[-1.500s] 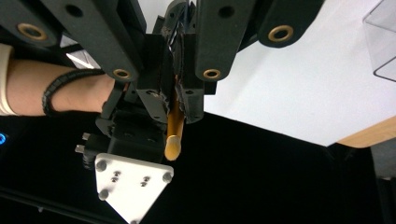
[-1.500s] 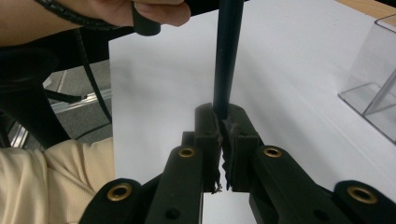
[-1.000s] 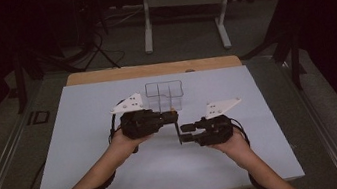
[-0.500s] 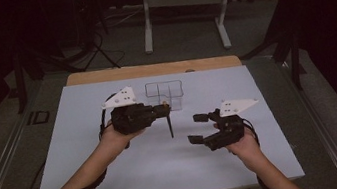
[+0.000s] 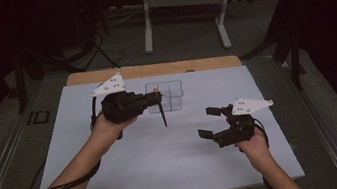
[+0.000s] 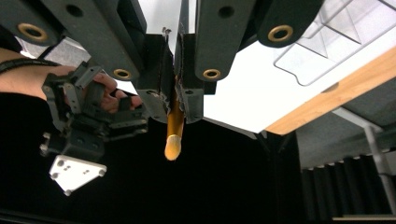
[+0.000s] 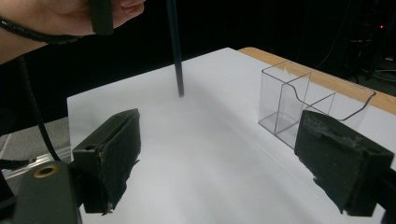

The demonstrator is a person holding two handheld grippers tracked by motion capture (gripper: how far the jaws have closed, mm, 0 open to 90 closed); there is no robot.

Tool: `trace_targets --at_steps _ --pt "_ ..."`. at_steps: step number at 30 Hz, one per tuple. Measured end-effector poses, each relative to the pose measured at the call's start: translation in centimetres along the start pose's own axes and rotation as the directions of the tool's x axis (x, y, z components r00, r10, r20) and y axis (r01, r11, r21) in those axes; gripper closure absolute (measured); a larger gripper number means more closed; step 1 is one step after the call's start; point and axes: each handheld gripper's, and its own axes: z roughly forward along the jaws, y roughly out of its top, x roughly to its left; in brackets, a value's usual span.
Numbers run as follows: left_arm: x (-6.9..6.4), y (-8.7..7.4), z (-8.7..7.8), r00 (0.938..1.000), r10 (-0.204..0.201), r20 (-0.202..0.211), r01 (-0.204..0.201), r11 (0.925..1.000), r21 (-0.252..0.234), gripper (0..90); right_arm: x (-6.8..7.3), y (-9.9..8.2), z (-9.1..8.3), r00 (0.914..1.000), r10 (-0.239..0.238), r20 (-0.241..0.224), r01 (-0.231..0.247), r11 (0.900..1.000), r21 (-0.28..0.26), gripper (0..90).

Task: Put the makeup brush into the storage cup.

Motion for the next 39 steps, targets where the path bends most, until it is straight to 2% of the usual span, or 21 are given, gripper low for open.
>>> trace_targets --at_steps 5,8,24,26,28,29,34,36,39 --pt "0.8 1.1 -0.3 0.9988 0.011 -0.047 -0.011 0.9999 -0.001 85.5 -0.2 0.1 -0.2 1.0000 0.004 0.008 -0.004 0.9998 -0.017 14.6" --pt "1.2 1.6 -0.2 0.9978 0.005 -0.066 -0.005 1.0000 0.002 85.5 -0.3 0.0 -0.3 0.9999 0.010 0.006 -0.010 0.9997 -0.022 14.7" --pt "2.8 3.9 0.4 0.9915 0.019 -0.129 -0.017 0.9996 0.021 85.5 -0.4 0.1 -0.6 0.9997 0.023 0.011 -0.022 0.9985 -0.051 14.6" --pt "3.2 4.2 0.7 0.9881 0.024 -0.152 -0.020 0.9995 0.026 85.5 -0.4 0.1 -0.5 0.9998 0.017 0.010 -0.016 0.9986 -0.049 14.6" --pt "3.5 4.3 0.8 0.9885 0.012 -0.151 -0.009 0.9997 0.021 85.5 -0.4 0.1 -0.6 0.9998 0.017 0.013 -0.016 0.9986 -0.051 14.6" --pt "3.8 4.4 1.0 0.9854 0.013 -0.170 -0.010 0.9998 0.017 85.4 -0.5 0.0 -0.6 0.9997 0.025 0.007 -0.025 0.9983 -0.053 14.6" --pt "4.6 4.8 1.4 0.9801 0.002 -0.199 0.000 0.9999 0.010 85.5 -0.5 0.0 -0.7 0.9996 0.027 0.012 -0.026 0.9980 -0.058 14.6" --pt "4.8 4.9 1.5 0.9798 -0.004 -0.200 0.006 0.9999 0.012 85.4 -0.5 0.0 -0.7 0.9995 0.029 0.011 -0.028 0.9979 -0.058 14.6" --pt "5.3 5.3 1.9 0.9705 0.003 -0.241 0.000 0.9999 0.012 85.4 -0.6 0.0 -0.8 0.9995 0.031 0.012 -0.030 0.9978 -0.059 14.6"
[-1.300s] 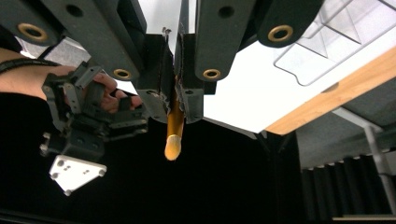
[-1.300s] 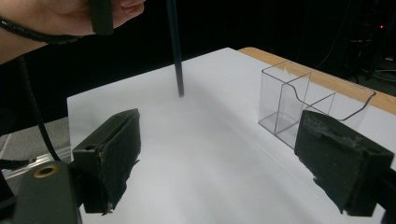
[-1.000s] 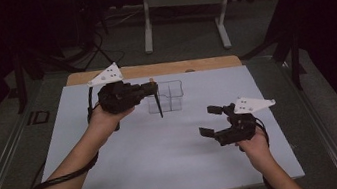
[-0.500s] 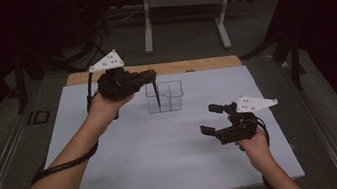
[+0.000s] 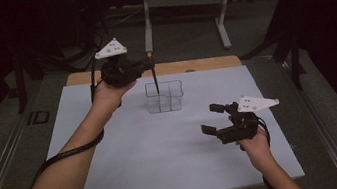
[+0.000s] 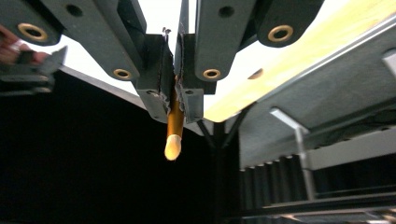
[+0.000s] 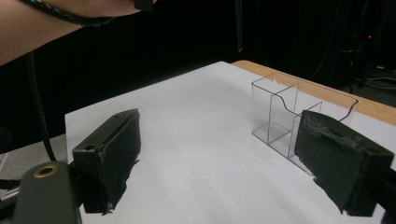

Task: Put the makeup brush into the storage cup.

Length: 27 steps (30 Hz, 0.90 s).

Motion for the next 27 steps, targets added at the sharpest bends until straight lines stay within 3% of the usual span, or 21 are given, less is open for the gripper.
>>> trace_targets --at_steps 13,15,19,27 --pt "1.2 0.4 1.3 0.9975 -0.005 -0.070 0.005 1.0000 -0.004 85.4 -0.2 -0.1 -0.1 1.0000 0.004 -0.002 -0.004 1.0000 -0.004 14.6" --pt "1.5 0.1 1.5 0.9962 -0.017 -0.086 0.015 0.9994 -0.032 85.4 -0.1 -0.1 -0.1 1.0000 0.004 -0.002 -0.004 1.0000 -0.003 14.6" --pt "1.9 -0.3 2.0 0.9928 -0.016 -0.119 0.011 0.9992 -0.039 85.4 -0.1 -0.1 -0.1 1.0000 0.002 -0.003 -0.002 1.0000 -0.003 14.6" --pt "2.6 -1.4 3.0 0.9908 -0.021 -0.134 0.018 0.9996 -0.022 85.3 -0.2 -0.1 -0.2 1.0000 0.005 0.000 -0.005 1.0000 -0.004 14.6"
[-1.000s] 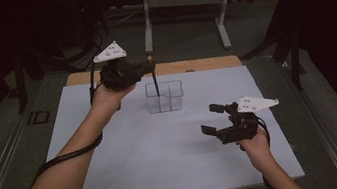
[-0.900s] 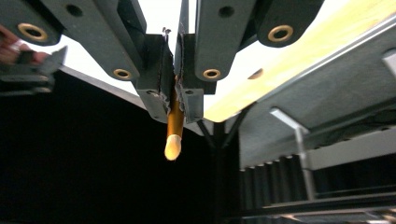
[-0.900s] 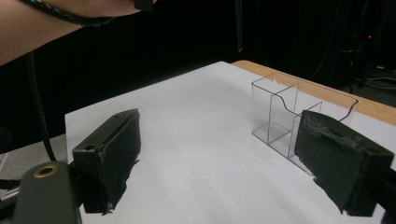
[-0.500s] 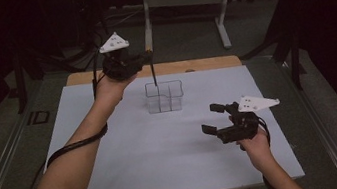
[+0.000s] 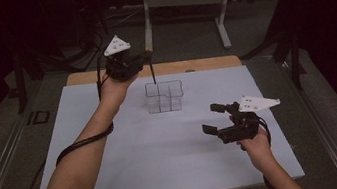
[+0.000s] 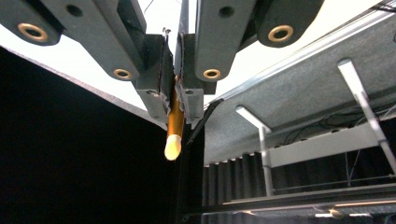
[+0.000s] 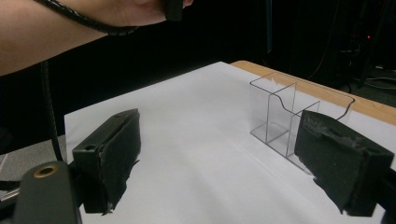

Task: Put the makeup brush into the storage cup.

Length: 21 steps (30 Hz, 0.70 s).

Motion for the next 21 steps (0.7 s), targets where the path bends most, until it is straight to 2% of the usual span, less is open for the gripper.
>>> trace_targets --at_steps 7,11,13,17,21 --pt "0.5 -0.9 0.6 0.9997 -0.016 -0.018 0.016 0.9998 0.014 85.3 0.0 -0.1 0.0 1.0000 0.001 -0.002 -0.001 1.0000 0.003 14.6" --pt "0.7 -1.1 0.8 0.9994 -0.007 -0.035 0.008 0.9998 0.019 85.2 0.0 -0.1 0.0 1.0000 0.001 -0.001 -0.001 1.0000 0.003 14.6" --pt "0.8 -1.4 1.1 0.9987 -0.015 -0.048 0.016 0.9995 0.026 85.2 -0.1 -0.1 0.0 1.0000 0.001 -0.001 -0.001 1.0000 0.003 14.6" --pt "1.0 -1.9 1.4 0.9983 -0.034 -0.048 0.036 0.9989 0.030 85.2 0.0 -0.1 0.0 1.0000 -0.002 -0.003 0.002 1.0000 0.006 14.7" --pt "1.1 -2.2 1.6 0.9973 -0.038 -0.063 0.040 0.9986 0.034 85.1 0.0 -0.1 0.0 1.0000 -0.003 -0.004 0.003 1.0000 0.008 14.7"
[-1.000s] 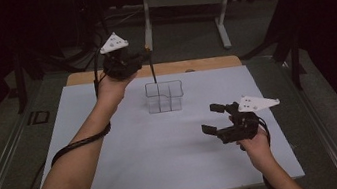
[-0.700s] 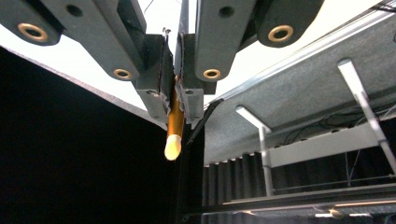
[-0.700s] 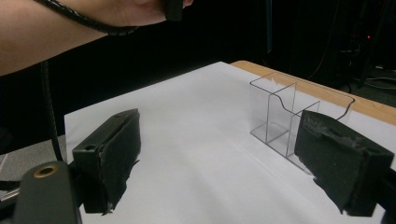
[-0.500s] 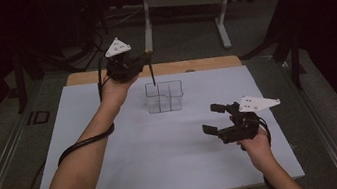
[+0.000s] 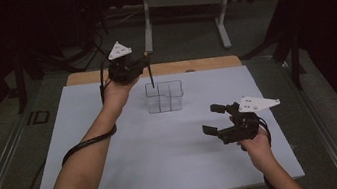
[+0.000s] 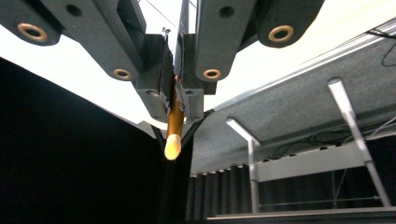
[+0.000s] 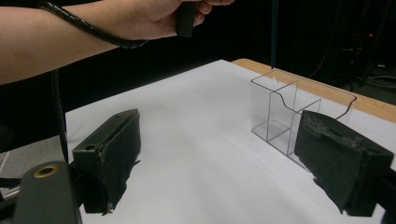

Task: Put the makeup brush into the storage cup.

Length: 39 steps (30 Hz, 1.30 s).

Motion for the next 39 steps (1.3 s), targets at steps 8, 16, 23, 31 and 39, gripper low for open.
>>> trace_targets --at_steps 8,16,23,31,39 --pt "0.2 -0.6 0.6 1.0000 -0.008 -0.003 0.008 1.0000 -0.002 71.0 0.0 0.0 0.0 1.0000 0.003 -0.002 -0.003 1.0000 0.001 14.7" --pt "0.1 -0.8 0.3 0.9987 -0.051 0.007 0.051 0.9983 0.029 52.5 0.0 0.0 -0.1 1.0000 0.002 0.001 -0.002 1.0000 0.004 14.7" --pt "-0.4 -0.8 -0.3 0.9977 -0.060 0.032 0.059 0.9982 0.012 39.6 0.0 0.0 0.0 1.0000 -0.001 0.002 0.001 1.0000 0.004 14.7" --pt "-1.5 -0.5 -1.5 0.9943 -0.026 0.104 0.031 0.9985 -0.046 14.7 -0.1 0.0 -0.1 1.0000 0.004 0.004 -0.004 1.0000 -0.002 14.7" --pt "-2.9 0.1 -3.3 0.9948 0.040 0.094 -0.041 0.9992 0.003 2.2 -0.1 0.0 -0.1 1.0000 0.005 0.003 -0.005 1.0000 -0.001 14.7"
